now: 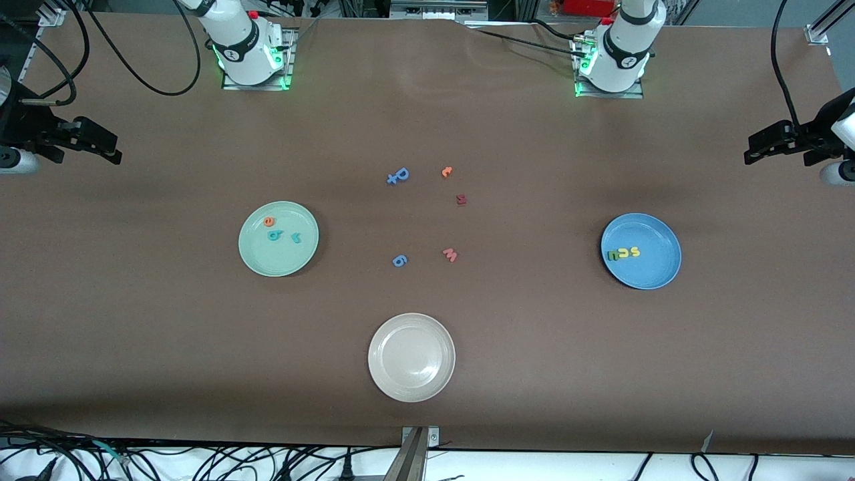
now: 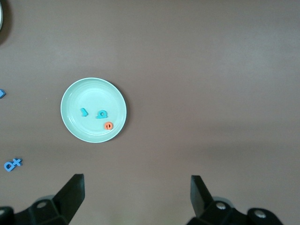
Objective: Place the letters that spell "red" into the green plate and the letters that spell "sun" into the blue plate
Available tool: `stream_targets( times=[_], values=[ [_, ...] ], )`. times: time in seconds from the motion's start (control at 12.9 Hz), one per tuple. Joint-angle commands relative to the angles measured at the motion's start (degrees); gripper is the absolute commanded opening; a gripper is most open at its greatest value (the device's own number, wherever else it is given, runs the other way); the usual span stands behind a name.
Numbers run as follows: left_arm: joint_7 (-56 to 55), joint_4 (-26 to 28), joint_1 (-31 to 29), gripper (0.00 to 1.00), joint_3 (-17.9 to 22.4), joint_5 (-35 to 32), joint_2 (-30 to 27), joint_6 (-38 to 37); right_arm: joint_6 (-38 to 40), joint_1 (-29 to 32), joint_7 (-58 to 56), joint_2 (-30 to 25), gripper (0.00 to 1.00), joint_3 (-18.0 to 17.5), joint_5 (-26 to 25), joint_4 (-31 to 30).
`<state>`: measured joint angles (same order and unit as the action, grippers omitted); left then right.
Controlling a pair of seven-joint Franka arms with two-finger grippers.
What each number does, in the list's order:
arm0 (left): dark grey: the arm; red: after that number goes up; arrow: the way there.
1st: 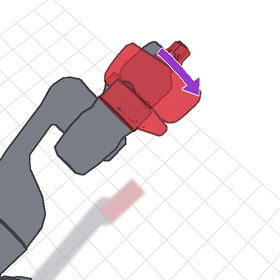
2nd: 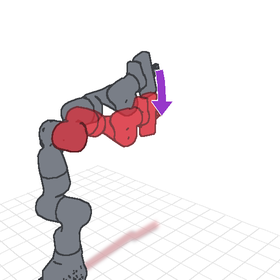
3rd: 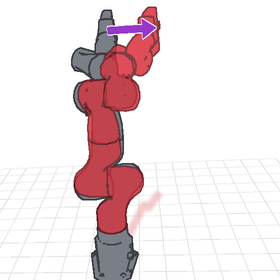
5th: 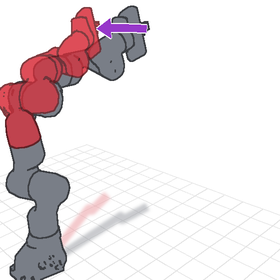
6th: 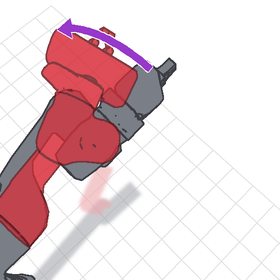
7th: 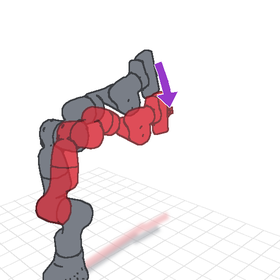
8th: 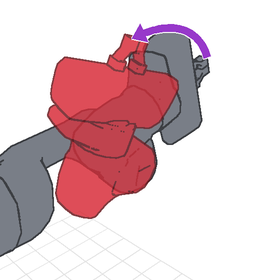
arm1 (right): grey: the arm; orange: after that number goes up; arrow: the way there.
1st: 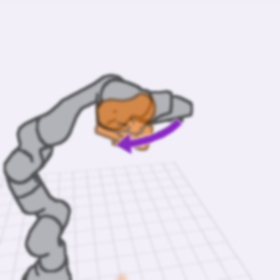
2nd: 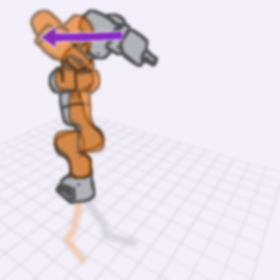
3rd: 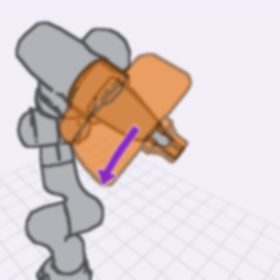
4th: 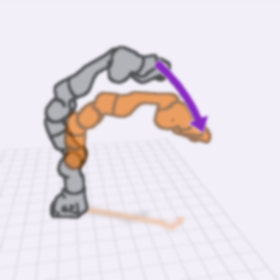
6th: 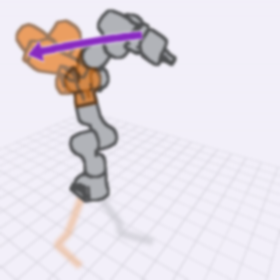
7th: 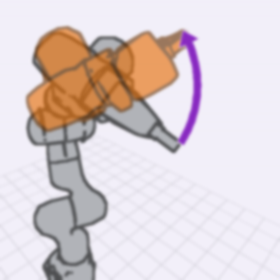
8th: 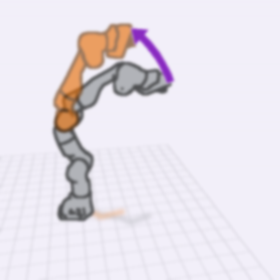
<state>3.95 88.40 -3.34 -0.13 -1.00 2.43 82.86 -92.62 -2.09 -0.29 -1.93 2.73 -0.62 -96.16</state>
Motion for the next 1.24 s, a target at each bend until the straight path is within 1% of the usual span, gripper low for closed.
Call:
stream_targets(
  times=[0.0, 0.23, 1.16],
  values=[
    [0.7, 0.8, 0.9, 1.00, 0.7, 1.6, -0.7, 0.2, 0.5, 0.3, -0.4, 0.6, 1.00, -0.3, 0.0, 1.4],
    [0.8, 1.0, 0.7, 1.00, 0.7, 1.5, 0.1, 1.8, 0.7, 0.3, -0.4, 0.6, 1.00, -0.2, 0.3, 1.4],
    [1.3, 1.2, 0.4, 1.00, 0.7, 1.2, 0.2, 2.0, 1.0, 0.2, -0.5, 0.6, 1.00, -0.4, -0.1, 1.4]
  ],
)
